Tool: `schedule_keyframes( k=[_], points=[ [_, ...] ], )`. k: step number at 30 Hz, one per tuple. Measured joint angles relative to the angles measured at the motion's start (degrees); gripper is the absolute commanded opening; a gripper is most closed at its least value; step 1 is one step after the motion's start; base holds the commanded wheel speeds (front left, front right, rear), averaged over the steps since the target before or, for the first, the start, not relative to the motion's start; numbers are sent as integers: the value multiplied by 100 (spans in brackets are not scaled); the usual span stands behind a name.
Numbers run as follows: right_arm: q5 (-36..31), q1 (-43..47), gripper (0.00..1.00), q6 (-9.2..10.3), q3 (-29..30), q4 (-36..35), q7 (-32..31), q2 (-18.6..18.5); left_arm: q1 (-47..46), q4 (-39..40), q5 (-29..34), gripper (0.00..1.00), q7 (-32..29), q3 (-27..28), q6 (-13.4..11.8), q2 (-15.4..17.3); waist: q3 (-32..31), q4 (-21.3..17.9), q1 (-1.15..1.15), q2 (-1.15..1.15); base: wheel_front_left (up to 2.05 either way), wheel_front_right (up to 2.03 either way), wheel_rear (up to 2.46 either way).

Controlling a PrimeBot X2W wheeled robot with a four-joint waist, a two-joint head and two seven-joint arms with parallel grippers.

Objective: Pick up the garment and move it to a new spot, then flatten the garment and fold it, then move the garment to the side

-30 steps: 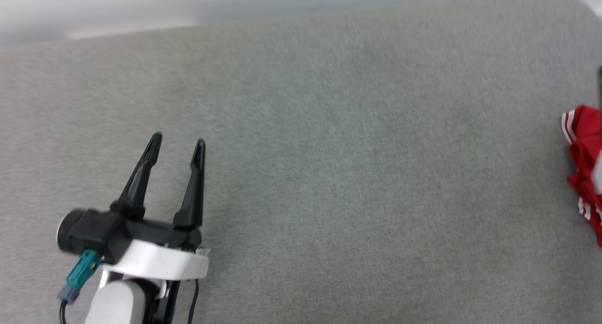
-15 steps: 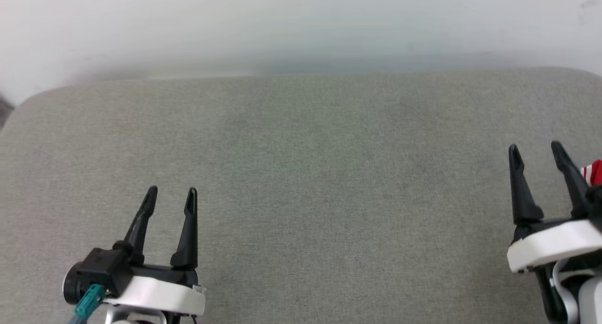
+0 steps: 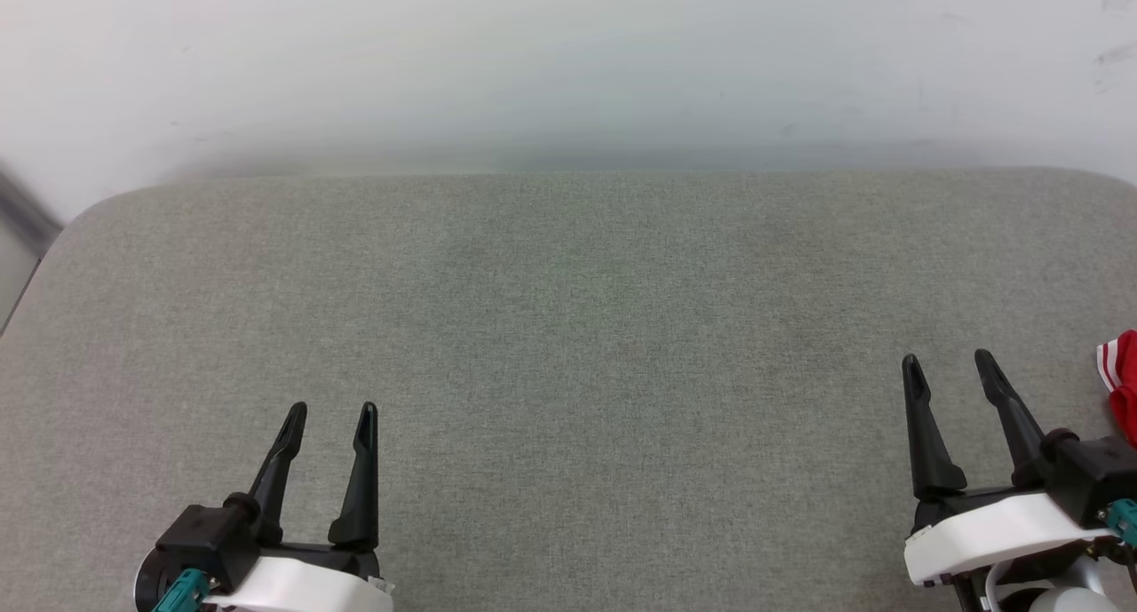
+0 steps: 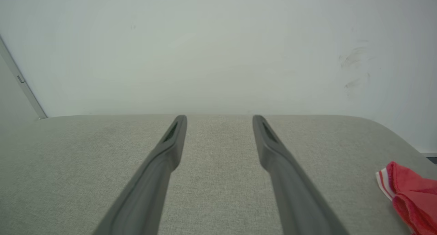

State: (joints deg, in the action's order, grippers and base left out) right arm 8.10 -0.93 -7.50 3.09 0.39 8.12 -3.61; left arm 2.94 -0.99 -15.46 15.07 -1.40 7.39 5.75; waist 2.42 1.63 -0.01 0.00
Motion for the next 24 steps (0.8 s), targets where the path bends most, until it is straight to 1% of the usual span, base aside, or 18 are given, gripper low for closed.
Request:
schedule_keyframes(
  k=[20,21,24],
  points=[
    [41,8,100,0,-179,69,66,48,9,12,-120,100,0,-51,1,85,20,-19,2,0,0,0,0],
    [41,9,0,0,-183,77,66,48,12,16,-115,0,0,-47,1,80,24,-18,2,0,0,0,0],
    [43,41,0,-1,-193,241,47,48,70,-147,-122,0,-11,-56,0,57,24,-18,2,0,0,0,0]
  ],
)
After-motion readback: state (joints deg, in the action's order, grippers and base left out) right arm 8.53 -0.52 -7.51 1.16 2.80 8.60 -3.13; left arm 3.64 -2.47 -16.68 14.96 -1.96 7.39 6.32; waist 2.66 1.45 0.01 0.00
